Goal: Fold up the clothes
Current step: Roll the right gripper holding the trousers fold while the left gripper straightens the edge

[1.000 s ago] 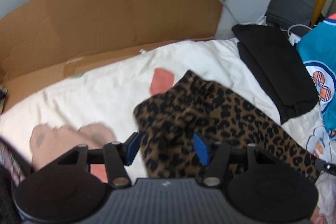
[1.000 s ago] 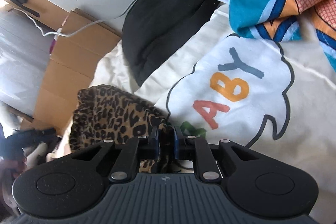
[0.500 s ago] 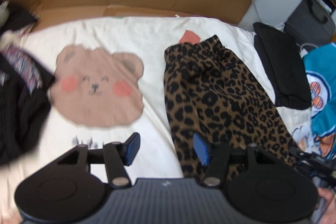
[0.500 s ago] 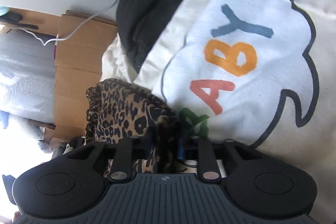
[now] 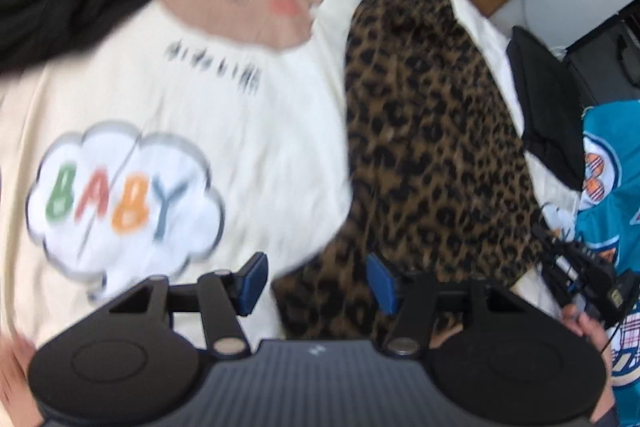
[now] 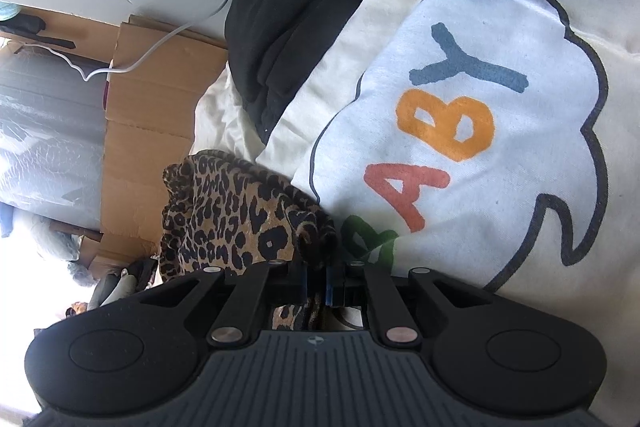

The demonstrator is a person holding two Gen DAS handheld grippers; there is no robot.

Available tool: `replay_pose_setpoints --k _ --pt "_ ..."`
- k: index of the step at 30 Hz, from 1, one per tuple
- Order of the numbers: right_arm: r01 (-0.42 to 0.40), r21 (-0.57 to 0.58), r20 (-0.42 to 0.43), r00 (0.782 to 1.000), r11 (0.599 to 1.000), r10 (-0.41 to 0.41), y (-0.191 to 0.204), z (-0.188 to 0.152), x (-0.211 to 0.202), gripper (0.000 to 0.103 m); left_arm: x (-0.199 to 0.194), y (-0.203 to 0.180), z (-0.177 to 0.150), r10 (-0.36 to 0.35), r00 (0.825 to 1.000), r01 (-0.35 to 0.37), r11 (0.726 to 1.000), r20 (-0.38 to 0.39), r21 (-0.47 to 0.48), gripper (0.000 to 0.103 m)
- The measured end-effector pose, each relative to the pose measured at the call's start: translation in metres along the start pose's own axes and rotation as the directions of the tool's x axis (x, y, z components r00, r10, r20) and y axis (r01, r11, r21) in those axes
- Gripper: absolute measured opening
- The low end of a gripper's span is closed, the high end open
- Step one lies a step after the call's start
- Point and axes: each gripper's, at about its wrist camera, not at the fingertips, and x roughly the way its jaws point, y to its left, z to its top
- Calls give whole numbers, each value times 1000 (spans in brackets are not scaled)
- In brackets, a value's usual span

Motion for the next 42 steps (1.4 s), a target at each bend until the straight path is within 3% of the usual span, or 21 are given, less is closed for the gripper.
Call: replay_pose_setpoints --k 7,14,23,26,28,29,31,33,36,42 --pt "9 0 -7 1000 1000 -9 -1 0 0 7 12 17 -37 -55 997 51 996 -55 -72 55" --pt "12 9 -10 1000 1000 -12 -2 -1 0 7 29 37 -46 -126 988 105 975 -95 -197 53" --pt "13 8 -13 1000 1000 -12 -3 -2 1 7 41 47 -51 -244 966 213 936 -81 -281 56" --pt "13 6 -15 1000 1000 -13 -3 -2 1 7 47 48 -55 -240 968 213 937 -69 -277 56" --pt "12 9 -14 1000 1000 -12 -4 -2 1 7 46 50 -59 -266 963 239 924 -52 -300 56" --pt "11 12 -13 1000 1000 -11 -4 -2 1 7 46 52 -60 -282 958 255 915 -45 -312 55" --pt "9 16 -12 1000 1000 -9 -4 -2 0 7 45 54 -63 -313 949 286 897 -29 -337 31" --pt "6 20 -12 1000 1000 -6 -4 -2 0 7 42 57 -65 -347 938 322 878 -10 -354 26" --pt "2 27 -12 1000 1000 -1 -5 -2 -1 7 38 63 -67 -379 925 355 856 12 -375 28" --pt "-17 56 -16 1000 998 18 -10 -2 0 7 50 67 -61 -362 932 342 860 20 -379 38"
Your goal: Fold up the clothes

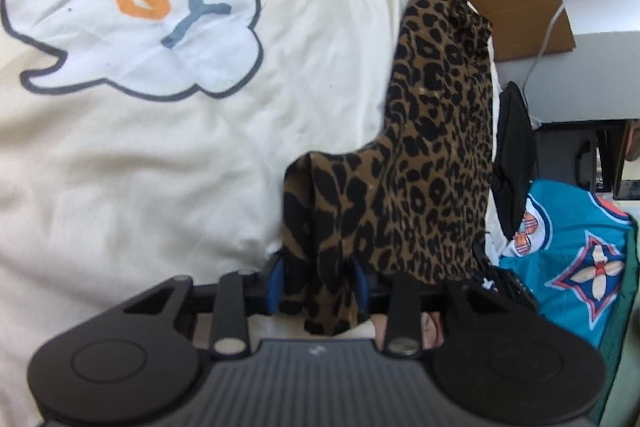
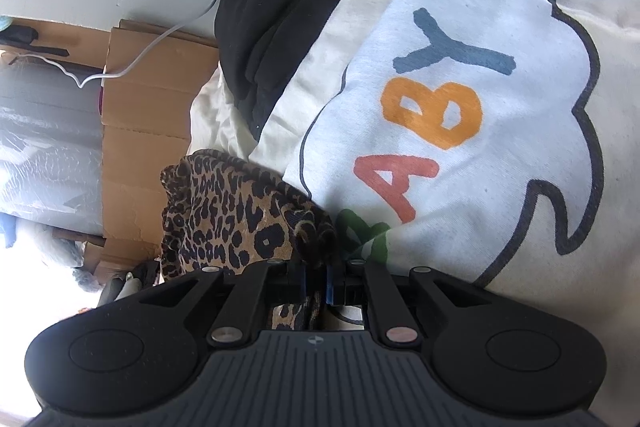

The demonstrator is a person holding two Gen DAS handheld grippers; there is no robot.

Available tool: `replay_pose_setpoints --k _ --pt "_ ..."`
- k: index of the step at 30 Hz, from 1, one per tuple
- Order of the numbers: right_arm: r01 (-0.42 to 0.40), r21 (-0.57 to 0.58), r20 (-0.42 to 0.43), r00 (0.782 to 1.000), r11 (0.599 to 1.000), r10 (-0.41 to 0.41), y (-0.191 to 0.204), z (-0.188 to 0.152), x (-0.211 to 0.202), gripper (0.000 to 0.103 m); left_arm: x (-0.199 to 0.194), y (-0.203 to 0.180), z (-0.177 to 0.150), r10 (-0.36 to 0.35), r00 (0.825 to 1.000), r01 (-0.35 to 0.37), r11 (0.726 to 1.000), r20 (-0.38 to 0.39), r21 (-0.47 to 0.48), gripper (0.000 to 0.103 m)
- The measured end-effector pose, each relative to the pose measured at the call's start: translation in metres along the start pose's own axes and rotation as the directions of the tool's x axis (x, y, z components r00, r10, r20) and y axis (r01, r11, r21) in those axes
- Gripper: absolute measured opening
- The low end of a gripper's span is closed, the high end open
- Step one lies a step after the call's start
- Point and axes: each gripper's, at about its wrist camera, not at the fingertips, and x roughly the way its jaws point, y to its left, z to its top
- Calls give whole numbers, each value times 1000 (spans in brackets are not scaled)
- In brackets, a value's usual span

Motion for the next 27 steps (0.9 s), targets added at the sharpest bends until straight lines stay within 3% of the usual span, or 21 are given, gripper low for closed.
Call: replay_pose_setpoints --k 9,15,19,21,27 --pt "-33 28 -13 999 999 33 -8 3 2 7 9 -4 16 -27 999 26 997 21 77 42" --pt "-53 51 -18 998 997 54 -12 4 2 7 12 1 17 -73 997 71 995 27 64 45" --pt "-71 62 -28 997 996 73 -13 5 1 8 14 -4 4 -106 993 110 989 -41 95 47" --pt "-78 68 -29 996 995 80 -14 5 1 8 15 -4 1 -119 991 125 988 -66 92 44" --pt "-65 59 -35 997 996 67 -13 4 2 7 13 -3 9 -147 988 150 987 -38 66 26"
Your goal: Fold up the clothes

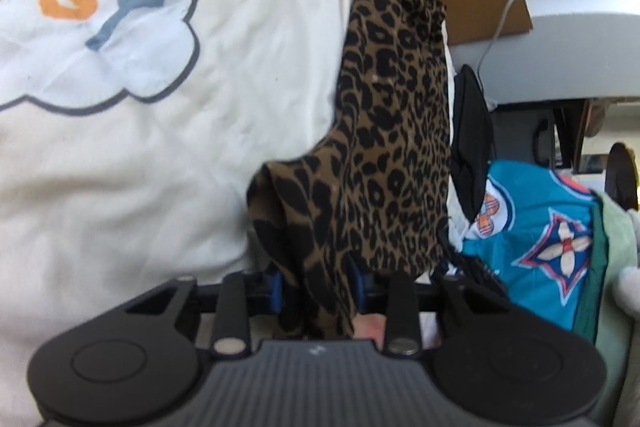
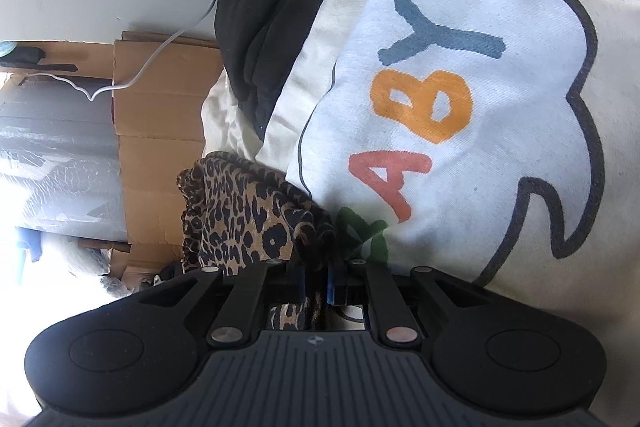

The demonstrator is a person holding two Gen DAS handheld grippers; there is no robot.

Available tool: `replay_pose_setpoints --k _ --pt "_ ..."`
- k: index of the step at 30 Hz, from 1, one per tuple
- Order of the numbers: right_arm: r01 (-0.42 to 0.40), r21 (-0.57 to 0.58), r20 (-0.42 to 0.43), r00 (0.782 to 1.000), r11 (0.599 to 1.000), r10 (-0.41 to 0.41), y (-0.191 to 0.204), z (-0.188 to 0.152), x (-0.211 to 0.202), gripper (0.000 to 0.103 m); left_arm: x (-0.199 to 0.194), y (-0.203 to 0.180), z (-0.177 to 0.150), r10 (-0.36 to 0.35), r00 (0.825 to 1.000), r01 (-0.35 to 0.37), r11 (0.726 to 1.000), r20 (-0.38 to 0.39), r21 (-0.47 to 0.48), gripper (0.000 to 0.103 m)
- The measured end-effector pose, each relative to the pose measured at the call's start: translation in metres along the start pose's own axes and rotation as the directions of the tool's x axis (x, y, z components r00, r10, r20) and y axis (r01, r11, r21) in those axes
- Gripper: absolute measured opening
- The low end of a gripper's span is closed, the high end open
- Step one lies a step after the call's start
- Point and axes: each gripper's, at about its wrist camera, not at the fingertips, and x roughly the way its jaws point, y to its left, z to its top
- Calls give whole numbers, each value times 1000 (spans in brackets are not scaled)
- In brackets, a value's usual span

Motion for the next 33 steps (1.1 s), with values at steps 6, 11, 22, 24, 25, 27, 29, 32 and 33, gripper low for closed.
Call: replay_pose_setpoints --k 6,11,22,24,25,27,29,32,33 --pt "81 -21 1 997 996 -81 17 0 0 6 -9 1 -2 16 999 -15 999 31 -43 9" --pt "120 -20 2 993 993 -120 32 -5 -9 5 -21 -7 -5 44 997 -42 999 66 -34 7" --pt "145 -31 -55 988 989 -146 72 -38 -28 5 -65 -24 16 122 986 -121 993 111 -16 6" --pt "147 -36 -84 985 989 -149 75 -48 -29 5 -72 -24 23 162 983 -162 987 90 -10 6" --pt "149 -41 -102 983 988 -153 76 -53 -28 5 -75 -24 27 185 979 -186 983 80 -1 6" --pt "154 -59 -141 977 986 -161 77 -64 -27 5 -81 -24 36 215 974 -216 976 75 9 6" --pt "158 -74 -178 969 985 -169 77 -74 -25 5 -87 -22 44 238 969 -239 971 73 11 6" --pt "161 -78 -221 959 984 -174 72 -87 -22 5 -92 -18 54 270 961 -273 961 66 35 6" --pt "164 -67 -227 958 984 -176 68 -90 -21 5 -90 -17 57 280 958 -283 958 57 47 6"
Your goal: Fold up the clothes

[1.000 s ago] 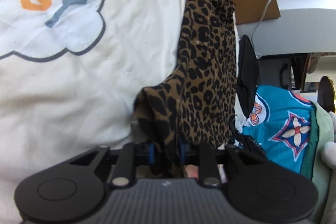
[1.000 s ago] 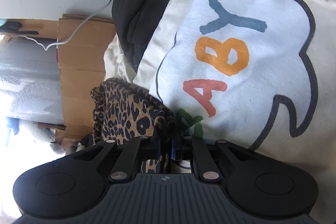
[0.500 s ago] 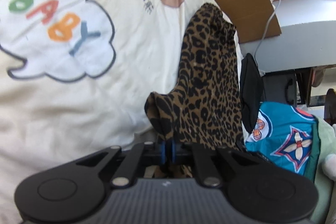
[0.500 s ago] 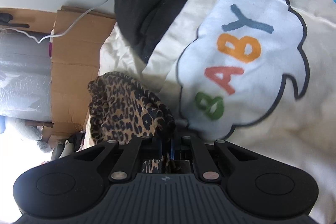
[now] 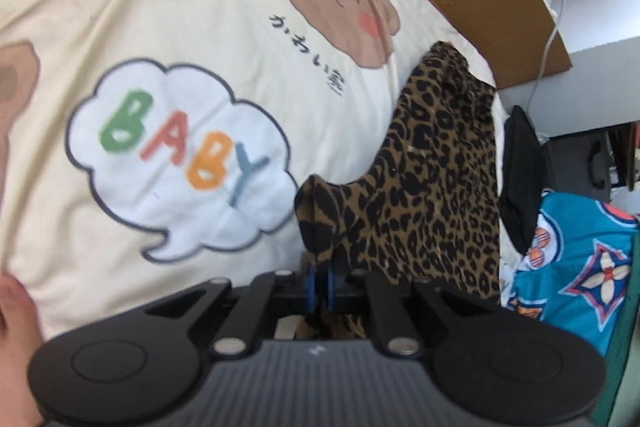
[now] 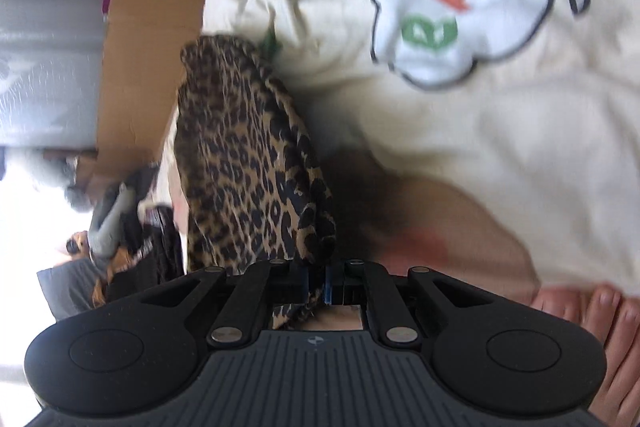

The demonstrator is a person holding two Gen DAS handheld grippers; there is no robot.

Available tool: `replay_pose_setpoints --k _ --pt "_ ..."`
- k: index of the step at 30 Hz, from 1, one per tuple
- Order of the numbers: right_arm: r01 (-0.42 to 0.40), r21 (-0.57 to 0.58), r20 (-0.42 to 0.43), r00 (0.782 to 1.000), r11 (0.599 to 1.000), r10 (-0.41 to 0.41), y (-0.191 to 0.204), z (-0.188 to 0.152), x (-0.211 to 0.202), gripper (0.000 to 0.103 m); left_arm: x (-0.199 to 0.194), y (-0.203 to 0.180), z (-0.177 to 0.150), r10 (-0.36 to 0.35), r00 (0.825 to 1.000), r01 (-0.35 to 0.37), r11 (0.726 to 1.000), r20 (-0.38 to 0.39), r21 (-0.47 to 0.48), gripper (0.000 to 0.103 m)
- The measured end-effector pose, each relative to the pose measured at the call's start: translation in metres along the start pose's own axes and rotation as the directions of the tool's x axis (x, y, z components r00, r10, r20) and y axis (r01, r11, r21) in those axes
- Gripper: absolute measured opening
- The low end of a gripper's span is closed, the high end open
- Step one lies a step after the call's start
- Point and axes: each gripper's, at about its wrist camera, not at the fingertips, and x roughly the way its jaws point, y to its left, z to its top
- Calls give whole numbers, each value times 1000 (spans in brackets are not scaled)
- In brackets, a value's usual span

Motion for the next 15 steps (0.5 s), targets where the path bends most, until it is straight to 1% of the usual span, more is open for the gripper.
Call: replay_pose_setpoints --k 2,4,6,9,10,11,12,13,15 --pt "-1 30 -3 1000 1000 1 -6 -4 4 5 5 4 4 18 1000 -17 1000 -18 26 6" --pt "-2 36 -3 1000 999 2 -12 -3 9 5 13 8 4 27 999 -25 998 -38 49 6" --pt "4 31 -9 1000 1000 -4 -16 -1 14 6 20 17 3 21 999 -19 999 -46 42 6" --pt "36 -13 -13 999 999 -36 -19 3 19 12 28 29 0 -3 999 4 1000 -45 22 6" --pt "36 -14 -17 999 999 -36 -21 4 19 18 29 31 -1 -12 999 13 1000 -46 19 7" --pt "30 -12 -22 999 999 -31 -23 5 20 18 30 33 -2 -18 999 19 1000 -49 14 7" --pt "23 -14 -25 999 1000 -24 -25 6 20 18 32 34 -2 -18 999 19 1000 -52 10 9" --pt "17 -22 -29 999 1000 -17 -26 8 20 19 32 35 -2 -10 999 10 1000 -53 7 13" --pt "6 -36 -38 999 999 -8 -29 11 21 19 33 36 -3 2 999 -1 1000 -53 3 15"
